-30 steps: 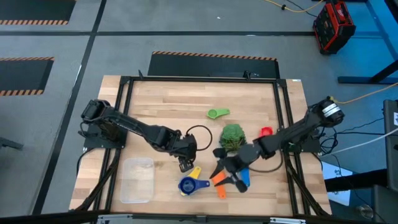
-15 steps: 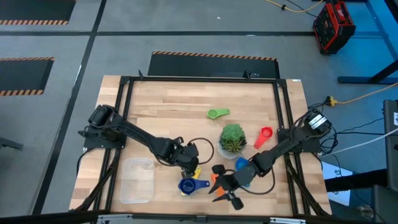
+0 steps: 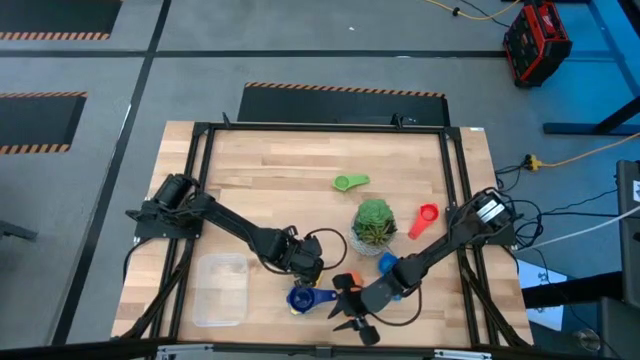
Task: Nest measuring cups in basket
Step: Stack the dark blue measuring cup on top of the yellow measuring cup, then stack the orange measuring cup on top of the dark blue measuring cup
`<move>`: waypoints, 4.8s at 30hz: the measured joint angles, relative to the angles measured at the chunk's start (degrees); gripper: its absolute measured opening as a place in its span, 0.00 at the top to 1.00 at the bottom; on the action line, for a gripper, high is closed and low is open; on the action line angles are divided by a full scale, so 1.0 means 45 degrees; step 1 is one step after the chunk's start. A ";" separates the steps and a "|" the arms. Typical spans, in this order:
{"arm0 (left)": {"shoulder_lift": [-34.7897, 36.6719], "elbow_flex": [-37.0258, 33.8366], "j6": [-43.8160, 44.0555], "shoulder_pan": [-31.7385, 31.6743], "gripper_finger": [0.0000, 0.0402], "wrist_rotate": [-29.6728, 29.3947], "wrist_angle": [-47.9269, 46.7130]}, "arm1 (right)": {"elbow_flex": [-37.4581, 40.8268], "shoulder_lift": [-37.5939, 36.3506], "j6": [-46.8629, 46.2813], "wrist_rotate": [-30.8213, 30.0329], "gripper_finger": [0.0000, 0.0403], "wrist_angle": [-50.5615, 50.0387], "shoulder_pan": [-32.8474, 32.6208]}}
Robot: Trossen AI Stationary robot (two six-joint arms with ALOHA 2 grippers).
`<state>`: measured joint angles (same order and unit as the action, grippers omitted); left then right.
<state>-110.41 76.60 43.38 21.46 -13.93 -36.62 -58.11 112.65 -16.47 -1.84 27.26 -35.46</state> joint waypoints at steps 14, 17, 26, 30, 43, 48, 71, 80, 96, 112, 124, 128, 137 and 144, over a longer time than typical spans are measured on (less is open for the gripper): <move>0.0019 0.0004 -0.0007 0.0009 0.71 0.0455 0.0779 | 0.0000 0.0227 -0.0660 -0.2004 0.60 -0.1360 0.0391; 0.0021 0.0004 -0.0007 0.0014 0.71 0.0646 0.0916 | 0.0000 0.0227 -0.0664 -0.2172 0.60 -0.1292 0.0512; 0.0024 0.0004 -0.0099 0.0048 0.71 0.1031 0.0977 | 0.0000 0.0227 -0.0995 -0.3349 0.60 -0.1180 0.0920; 0.0024 0.0004 -0.0104 0.0072 0.71 0.1166 0.0990 | 0.0000 0.0227 -0.1000 -0.3362 0.60 -0.1163 0.1043; 0.0029 0.0009 -0.0109 0.0087 0.71 0.1166 0.0990 | 0.0010 -0.0222 -0.0967 -0.2299 0.60 -0.1273 0.1017; 0.0034 0.0009 -0.0104 0.0087 0.71 0.1166 0.0986 | 0.0010 -0.1101 -0.0947 -0.1795 0.60 -0.1662 0.0694; 0.0039 0.0009 -0.0104 0.0087 0.71 0.1127 0.1029 | 0.0010 -0.3829 -0.2649 0.0274 0.60 -0.3006 -0.1549; 0.0039 0.0009 -0.0104 0.0082 0.71 0.1127 0.1034 | 0.0010 -0.3824 -0.2631 0.0347 0.60 -0.2981 -0.1549; 0.0039 0.0009 -0.0109 0.0083 0.71 0.1122 0.1034 | 0.0010 -0.3819 -0.3171 0.0347 0.45 -0.2982 -0.1125; 0.0039 0.0014 -0.0112 0.0082 0.71 0.1070 0.1029 | 0.0010 -0.3814 -0.4514 0.0444 0.29 -0.2957 -0.1073; 0.0039 0.0014 -0.0114 0.0087 0.71 0.0971 0.1034 | -0.2985 -0.3931 -0.8821 0.1114 0.30 -1.0330 -0.1456; 0.0039 0.0014 -0.0114 0.0083 0.71 0.0941 0.1037 | -0.4504 -0.3955 -1.0579 -0.0279 0.30 -1.3062 -0.1564; 0.0039 0.0014 -0.0119 0.0106 0.71 0.0850 0.1051 | -0.4733 -0.3564 -1.1022 -0.0677 0.30 -1.3531 -0.1548; 0.0039 0.0014 -0.0119 0.0106 0.71 0.0786 0.1107 | -0.4716 -0.2622 -1.0823 -0.0481 0.30 -1.3858 -0.1219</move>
<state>-110.24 76.66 42.85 21.93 -10.40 -31.64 -79.33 100.85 -65.17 -4.00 -35.10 -40.95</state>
